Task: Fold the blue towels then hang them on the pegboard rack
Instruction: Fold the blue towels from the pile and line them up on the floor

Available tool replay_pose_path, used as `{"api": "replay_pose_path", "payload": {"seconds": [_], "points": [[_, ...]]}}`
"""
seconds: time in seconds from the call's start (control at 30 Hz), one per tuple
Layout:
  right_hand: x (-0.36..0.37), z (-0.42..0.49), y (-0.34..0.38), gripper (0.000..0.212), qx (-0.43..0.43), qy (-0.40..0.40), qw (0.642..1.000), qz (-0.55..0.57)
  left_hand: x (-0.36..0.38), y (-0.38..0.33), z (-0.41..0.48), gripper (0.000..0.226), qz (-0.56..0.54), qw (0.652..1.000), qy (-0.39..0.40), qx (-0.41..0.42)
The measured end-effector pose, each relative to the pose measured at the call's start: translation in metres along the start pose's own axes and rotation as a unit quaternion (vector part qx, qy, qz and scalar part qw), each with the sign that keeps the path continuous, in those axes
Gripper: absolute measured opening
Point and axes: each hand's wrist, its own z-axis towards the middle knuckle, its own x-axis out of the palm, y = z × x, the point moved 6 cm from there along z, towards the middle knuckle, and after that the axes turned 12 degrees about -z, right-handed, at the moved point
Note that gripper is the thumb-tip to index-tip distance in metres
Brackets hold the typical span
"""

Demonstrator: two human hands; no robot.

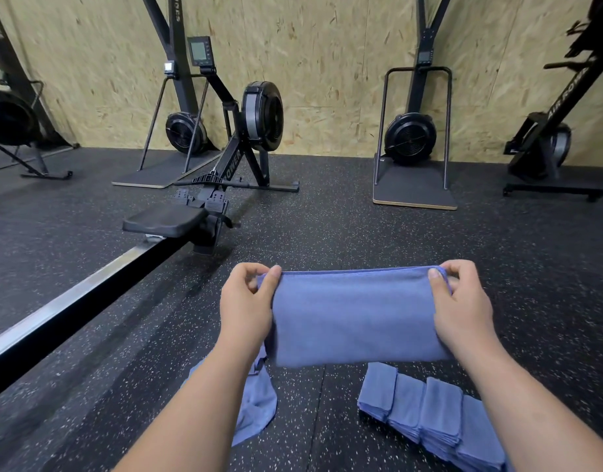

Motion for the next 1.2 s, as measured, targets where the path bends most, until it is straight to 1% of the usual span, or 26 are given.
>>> {"api": "replay_pose_path", "payload": {"seconds": [0.03,0.1,0.17,0.2,0.23,0.27,0.33,0.4,0.5,0.57,0.67,0.77,0.83,0.87,0.93,1.0,1.1,1.2], "points": [[0.002,0.001,-0.003,0.008,0.009,0.006,1.0,0.002,-0.001,0.006,0.001,0.022,-0.022,0.999,-0.005,-0.028],[0.009,0.002,-0.01,0.011,0.036,0.023,0.999,0.011,0.0,0.025,0.003,0.034,-0.07,0.99,0.005,-0.124],[0.013,0.002,-0.017,0.009,0.072,0.032,0.996,0.03,0.008,0.051,0.0,0.051,-0.118,0.961,0.064,-0.244],[0.013,0.002,-0.019,0.008,0.087,0.034,0.995,0.041,0.013,0.059,-0.004,0.053,-0.134,0.943,0.101,-0.288],[0.012,0.001,-0.021,0.009,0.1,0.034,0.993,0.051,0.016,0.064,-0.006,0.051,-0.141,0.931,0.127,-0.311],[0.011,0.001,-0.022,0.013,0.111,0.037,0.991,0.06,0.016,0.067,-0.006,0.05,-0.14,0.928,0.137,-0.316],[0.011,0.0,-0.026,0.027,0.122,0.051,0.987,0.089,0.012,0.068,-0.001,0.052,-0.124,0.943,0.12,-0.285],[0.011,0.002,-0.031,0.035,0.123,0.059,0.983,0.125,0.003,0.064,0.006,0.053,-0.1,0.967,0.08,-0.22],[0.009,0.004,-0.028,0.04,0.107,0.059,0.976,0.179,-0.003,0.05,0.011,0.05,-0.103,0.984,0.042,-0.139],[0.008,0.004,-0.019,0.038,0.083,0.069,0.976,0.19,-0.003,0.041,0.01,0.046,-0.109,0.987,0.036,-0.11],[0.011,0.002,-0.01,0.028,0.055,0.108,0.975,0.185,-0.002,0.037,0.009,0.041,-0.104,0.989,0.041,-0.093],[0.014,0.002,-0.008,0.019,0.052,0.144,0.966,0.21,-0.002,0.037,0.008,0.038,-0.106,0.988,0.056,-0.095],[0.016,0.002,-0.009,0.02,0.046,0.168,0.959,0.224,-0.001,0.036,0.008,0.035,-0.118,0.985,0.078,-0.101],[0.016,0.002,-0.01,0.025,0.037,0.179,0.958,0.223,0.0,0.037,0.008,0.034,-0.124,0.982,0.093,-0.107],[0.016,0.002,-0.012,0.037,0.018,0.2,0.957,0.209,0.001,0.038,0.007,0.036,-0.12,0.977,0.129,-0.117],[0.014,0.001,-0.013,0.049,0.003,0.214,0.96,0.18,0.002,0.04,0.006,0.044,-0.084,0.976,0.168,-0.109],[0.012,0.0,-0.013,0.058,-0.024,0.22,0.969,0.111,0.006,0.043,0.006,0.056,0.008,0.976,0.205,-0.072],[0.015,0.002,-0.015,0.058,-0.059,0.216,0.975,0.003,0.009,0.043,0.005,0.053,0.134,0.966,0.221,-0.021]]}}
